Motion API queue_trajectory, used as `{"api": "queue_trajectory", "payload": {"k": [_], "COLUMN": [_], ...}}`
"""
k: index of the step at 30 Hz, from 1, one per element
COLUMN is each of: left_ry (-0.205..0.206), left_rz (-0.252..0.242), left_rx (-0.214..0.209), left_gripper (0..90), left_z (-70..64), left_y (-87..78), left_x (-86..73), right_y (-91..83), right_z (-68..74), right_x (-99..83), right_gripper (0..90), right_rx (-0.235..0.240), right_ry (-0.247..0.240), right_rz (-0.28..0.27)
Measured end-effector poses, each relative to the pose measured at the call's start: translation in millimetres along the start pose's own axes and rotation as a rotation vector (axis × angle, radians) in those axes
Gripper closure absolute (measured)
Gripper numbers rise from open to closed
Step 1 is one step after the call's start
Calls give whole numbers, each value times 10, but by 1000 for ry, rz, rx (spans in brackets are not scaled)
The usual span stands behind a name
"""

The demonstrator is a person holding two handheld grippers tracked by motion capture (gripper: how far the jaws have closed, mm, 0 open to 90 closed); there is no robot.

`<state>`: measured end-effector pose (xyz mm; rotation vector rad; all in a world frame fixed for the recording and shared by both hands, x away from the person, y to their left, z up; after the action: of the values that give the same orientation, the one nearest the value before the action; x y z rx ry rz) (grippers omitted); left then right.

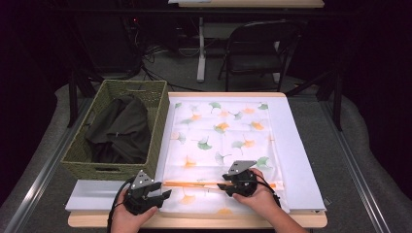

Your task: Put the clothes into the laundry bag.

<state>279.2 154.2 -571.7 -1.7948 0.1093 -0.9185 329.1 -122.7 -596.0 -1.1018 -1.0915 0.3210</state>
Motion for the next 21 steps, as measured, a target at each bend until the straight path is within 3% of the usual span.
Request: {"api": "queue_trajectory", "payload": {"k": [12, 21], "left_ry": [11, 24], "left_rz": [12, 0], "left_rx": [-13, -12], "left_gripper": [496, 493], "left_z": [-27, -48], "left_y": [55, 15], "left_x": [-9, 3], "right_y": [13, 20], "right_z": [-41, -34], "right_x": [1, 6], "right_gripper": [719, 750], "right_rx": [-32, -38], "right_ry": [0, 5], "right_rz": [-19, -25]}}
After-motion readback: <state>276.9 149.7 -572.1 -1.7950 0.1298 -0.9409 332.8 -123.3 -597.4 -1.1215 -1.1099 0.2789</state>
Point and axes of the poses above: each handheld gripper's, and its own axes: y roughly forward along the jaws, x roughly out of its top, z roughly to its left, the point moved 5 cm from there along y, roughly forward along the jaws, and after that the axes turned 13 degrees about z, right-handed, at the moved point
